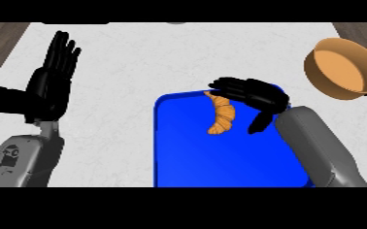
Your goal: Pick the croissant from the tray and place it in the pot
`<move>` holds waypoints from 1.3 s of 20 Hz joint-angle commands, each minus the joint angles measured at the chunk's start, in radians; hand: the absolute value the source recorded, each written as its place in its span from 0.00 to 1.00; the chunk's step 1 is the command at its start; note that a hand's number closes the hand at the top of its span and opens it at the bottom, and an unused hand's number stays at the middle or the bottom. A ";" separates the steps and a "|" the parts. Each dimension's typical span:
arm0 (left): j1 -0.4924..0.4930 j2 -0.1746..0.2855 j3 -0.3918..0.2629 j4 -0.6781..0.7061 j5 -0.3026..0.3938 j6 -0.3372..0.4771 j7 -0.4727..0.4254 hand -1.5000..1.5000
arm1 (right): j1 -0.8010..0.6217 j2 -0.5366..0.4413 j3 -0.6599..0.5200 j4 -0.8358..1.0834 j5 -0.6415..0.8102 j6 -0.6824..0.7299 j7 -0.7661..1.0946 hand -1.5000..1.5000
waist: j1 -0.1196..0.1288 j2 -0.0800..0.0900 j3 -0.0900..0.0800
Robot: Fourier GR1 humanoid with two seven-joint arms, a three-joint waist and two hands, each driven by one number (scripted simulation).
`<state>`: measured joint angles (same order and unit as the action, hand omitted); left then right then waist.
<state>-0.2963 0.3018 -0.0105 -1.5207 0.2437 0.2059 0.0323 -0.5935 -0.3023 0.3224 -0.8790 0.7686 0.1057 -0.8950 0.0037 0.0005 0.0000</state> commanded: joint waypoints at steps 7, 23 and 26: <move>0.010 -0.030 0.030 -0.041 -0.049 -0.013 0.035 0.50 | -0.018 0.131 -0.031 0.095 0.106 -0.056 0.019 0.00 | 0.003 0.000 0.000; 0.029 -0.028 0.060 -0.087 -0.027 -0.062 0.061 0.50 | -0.001 0.217 0.005 0.157 0.203 -0.211 -0.166 1.00 | 0.005 0.000 0.001; 0.021 -0.052 0.071 0.005 -0.038 -0.077 -0.028 0.50 | 0.018 0.210 -0.005 0.143 0.214 -0.229 -0.160 1.00 | -0.003 0.002 0.000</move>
<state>-0.2705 0.2614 0.0498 -1.5500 0.2054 0.1421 0.0434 -0.6434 -0.1310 0.3224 -0.7538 0.9866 -0.0416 -1.0181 0.0032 -0.0179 -0.0185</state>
